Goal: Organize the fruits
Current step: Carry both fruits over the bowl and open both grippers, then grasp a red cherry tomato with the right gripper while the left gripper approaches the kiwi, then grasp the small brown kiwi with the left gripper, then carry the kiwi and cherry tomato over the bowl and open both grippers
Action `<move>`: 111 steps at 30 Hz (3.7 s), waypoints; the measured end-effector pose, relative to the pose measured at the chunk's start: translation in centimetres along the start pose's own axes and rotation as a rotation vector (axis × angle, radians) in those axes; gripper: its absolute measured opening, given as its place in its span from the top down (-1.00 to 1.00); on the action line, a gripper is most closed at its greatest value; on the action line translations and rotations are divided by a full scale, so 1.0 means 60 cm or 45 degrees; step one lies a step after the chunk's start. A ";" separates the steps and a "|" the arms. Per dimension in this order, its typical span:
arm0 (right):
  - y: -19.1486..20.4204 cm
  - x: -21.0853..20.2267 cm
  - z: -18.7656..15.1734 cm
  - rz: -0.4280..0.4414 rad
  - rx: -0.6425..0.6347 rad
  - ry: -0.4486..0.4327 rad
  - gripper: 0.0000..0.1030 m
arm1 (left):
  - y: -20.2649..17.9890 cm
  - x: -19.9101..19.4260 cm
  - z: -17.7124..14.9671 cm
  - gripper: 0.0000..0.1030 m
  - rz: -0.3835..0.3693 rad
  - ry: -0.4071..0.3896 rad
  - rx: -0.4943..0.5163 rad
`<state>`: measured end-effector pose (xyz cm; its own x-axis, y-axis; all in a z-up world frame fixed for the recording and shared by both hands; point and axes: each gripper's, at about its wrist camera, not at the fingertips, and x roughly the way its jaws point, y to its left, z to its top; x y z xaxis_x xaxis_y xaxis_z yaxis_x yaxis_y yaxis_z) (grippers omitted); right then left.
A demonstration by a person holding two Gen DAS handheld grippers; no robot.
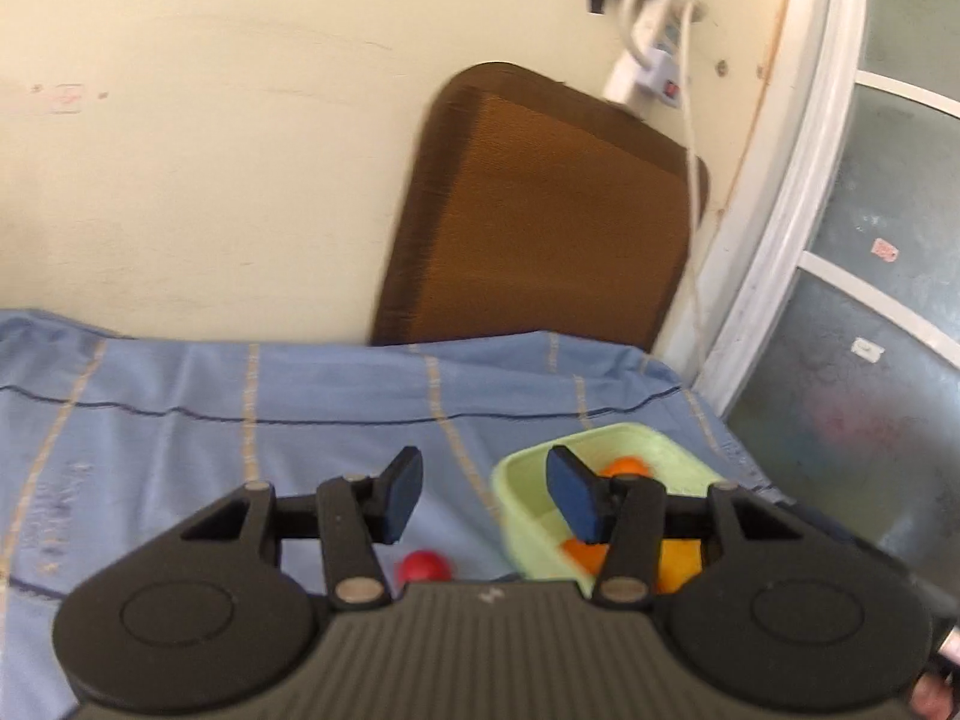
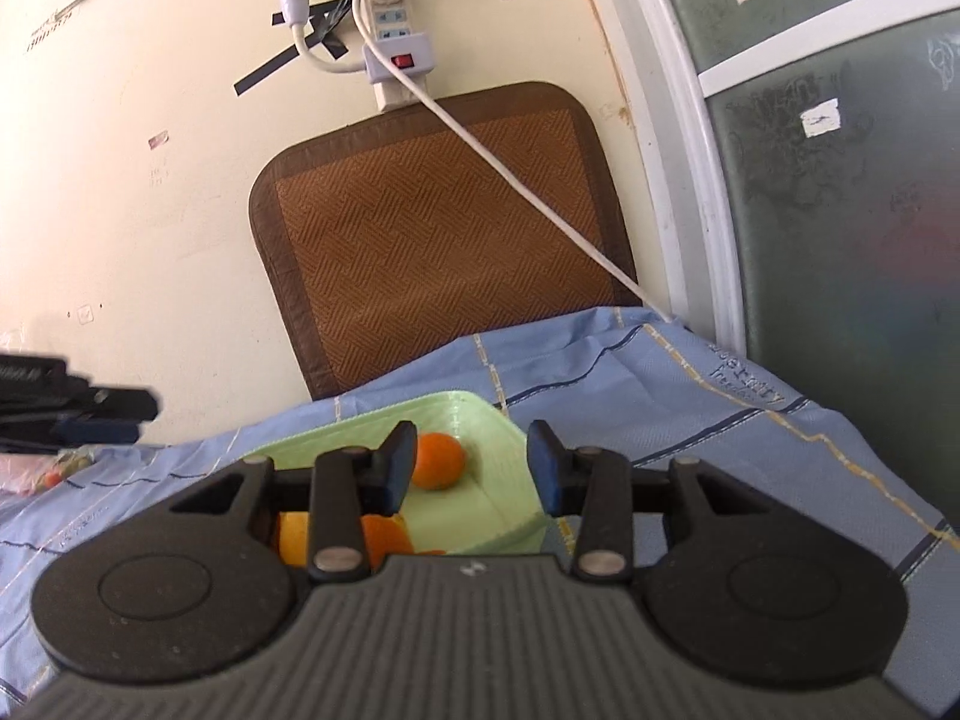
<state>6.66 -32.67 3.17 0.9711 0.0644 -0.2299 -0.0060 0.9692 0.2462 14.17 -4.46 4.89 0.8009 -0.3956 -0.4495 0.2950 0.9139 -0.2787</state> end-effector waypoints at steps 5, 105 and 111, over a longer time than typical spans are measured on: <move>0.012 -0.014 -0.005 0.012 0.062 0.011 0.16 | 0.020 -0.011 -0.041 -0.05 0.035 0.077 0.117; 0.015 0.022 -0.007 0.068 0.055 0.099 0.34 | -0.157 0.111 0.012 0.34 -0.261 0.175 0.224; -0.003 0.002 -0.002 0.061 0.149 0.027 0.32 | -0.101 0.004 -0.020 0.18 -0.230 0.056 0.287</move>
<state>6.74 -32.83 2.97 0.9650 0.1161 -0.2351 -0.0229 0.9305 0.3656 11.96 -10.24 5.44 0.7031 -0.5529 -0.4472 0.5430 0.8235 -0.1645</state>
